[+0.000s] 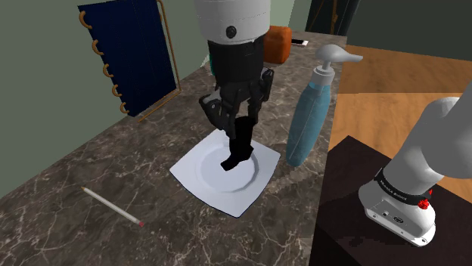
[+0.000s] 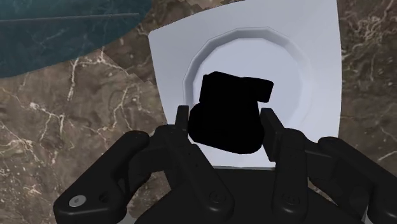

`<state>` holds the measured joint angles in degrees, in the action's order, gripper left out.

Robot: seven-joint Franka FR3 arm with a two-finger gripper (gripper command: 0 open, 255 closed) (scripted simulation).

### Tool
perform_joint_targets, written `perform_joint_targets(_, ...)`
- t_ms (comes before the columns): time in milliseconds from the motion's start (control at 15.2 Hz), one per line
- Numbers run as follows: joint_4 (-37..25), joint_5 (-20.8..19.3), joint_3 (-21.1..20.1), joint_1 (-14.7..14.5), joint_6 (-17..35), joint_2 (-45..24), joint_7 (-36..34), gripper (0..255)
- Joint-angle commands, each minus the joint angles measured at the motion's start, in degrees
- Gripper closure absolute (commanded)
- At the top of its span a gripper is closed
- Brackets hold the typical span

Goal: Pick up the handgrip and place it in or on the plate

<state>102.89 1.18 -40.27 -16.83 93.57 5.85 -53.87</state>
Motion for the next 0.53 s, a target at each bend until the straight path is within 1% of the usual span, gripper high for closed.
perform_joint_targets(0,1.98,0.85,-0.17,-0.32,1.05,1.19,-0.36,255)
perform_joint_targets(462,7.35,0.90,-0.36,-0.47,6.43,1.16,-0.51,255)
